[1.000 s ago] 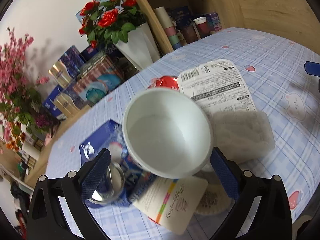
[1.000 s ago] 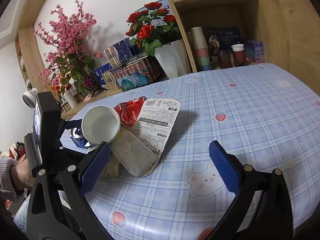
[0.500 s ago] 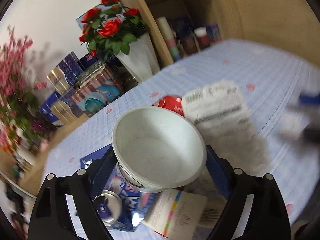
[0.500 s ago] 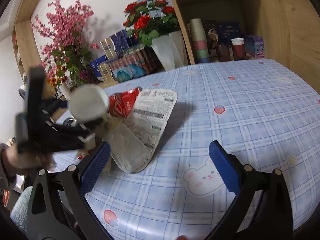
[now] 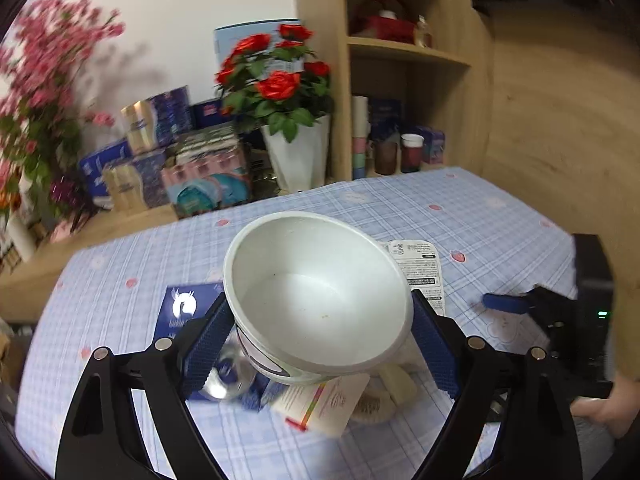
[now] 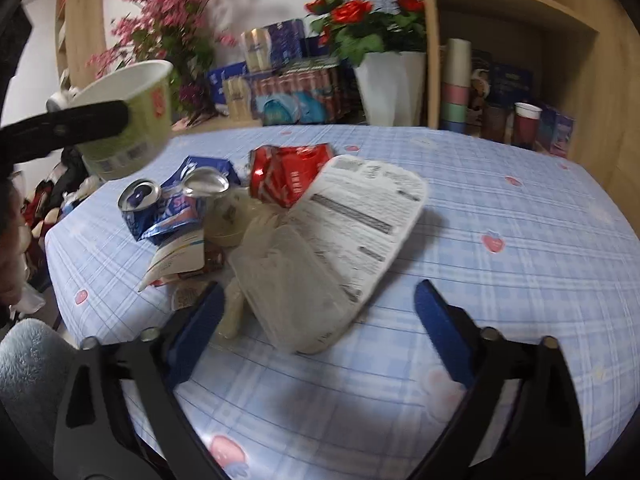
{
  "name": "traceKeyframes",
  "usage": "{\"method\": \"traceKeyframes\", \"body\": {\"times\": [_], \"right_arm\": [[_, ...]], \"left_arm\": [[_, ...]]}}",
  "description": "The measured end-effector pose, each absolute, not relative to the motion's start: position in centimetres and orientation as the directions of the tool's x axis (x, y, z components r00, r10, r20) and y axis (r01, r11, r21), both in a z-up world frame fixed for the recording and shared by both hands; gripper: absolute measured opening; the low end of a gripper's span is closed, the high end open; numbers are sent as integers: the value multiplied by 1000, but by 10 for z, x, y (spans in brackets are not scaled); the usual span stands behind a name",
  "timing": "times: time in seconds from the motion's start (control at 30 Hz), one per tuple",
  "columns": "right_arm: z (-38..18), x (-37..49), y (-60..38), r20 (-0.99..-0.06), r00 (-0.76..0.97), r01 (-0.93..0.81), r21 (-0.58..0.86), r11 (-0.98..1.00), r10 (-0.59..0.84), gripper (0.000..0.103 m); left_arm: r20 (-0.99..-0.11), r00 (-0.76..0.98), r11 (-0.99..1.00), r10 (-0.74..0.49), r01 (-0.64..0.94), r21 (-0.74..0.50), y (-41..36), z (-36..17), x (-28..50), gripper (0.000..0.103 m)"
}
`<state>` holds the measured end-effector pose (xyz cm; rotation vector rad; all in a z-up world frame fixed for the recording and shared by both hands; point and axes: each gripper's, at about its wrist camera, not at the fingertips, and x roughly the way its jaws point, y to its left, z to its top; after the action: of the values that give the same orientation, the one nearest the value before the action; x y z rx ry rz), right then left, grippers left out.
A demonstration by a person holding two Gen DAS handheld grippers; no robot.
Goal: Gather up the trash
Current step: 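Grasp the clear plastic tray with the right tool while the left tool holds the cup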
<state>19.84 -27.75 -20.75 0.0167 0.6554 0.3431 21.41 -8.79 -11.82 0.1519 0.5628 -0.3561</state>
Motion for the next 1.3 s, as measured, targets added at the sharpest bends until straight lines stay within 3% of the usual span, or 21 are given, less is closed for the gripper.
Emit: {"method": "traceKeyframes", "body": {"times": [0.3, 0.37, 0.63, 1.0, 1.3], "right_arm": [[-221, 225, -252, -666, 678, -322, 110, 940, 310, 82], [-227, 231, -249, -692, 659, -311, 104, 945, 293, 73], [-228, 228, -259, -681, 647, -315, 170, 934, 343, 61], [-196, 183, -262, -621, 706, -301, 172, 938, 341, 60], [-184, 131, -261, -637, 703, -281, 161, 946, 318, 60]], "left_arm": [[-575, 779, 959, -252, 282, -38, -45, -132, 193, 84], [-580, 776, 962, -248, 269, -51, -38, -135, 189, 84], [-578, 772, 960, -264, 268, -81, -27, -138, 177, 84], [-542, 773, 941, -329, 313, -126, -22, -127, 149, 84], [-499, 785, 928, -366, 346, -137, -19, -108, 109, 84]]}}
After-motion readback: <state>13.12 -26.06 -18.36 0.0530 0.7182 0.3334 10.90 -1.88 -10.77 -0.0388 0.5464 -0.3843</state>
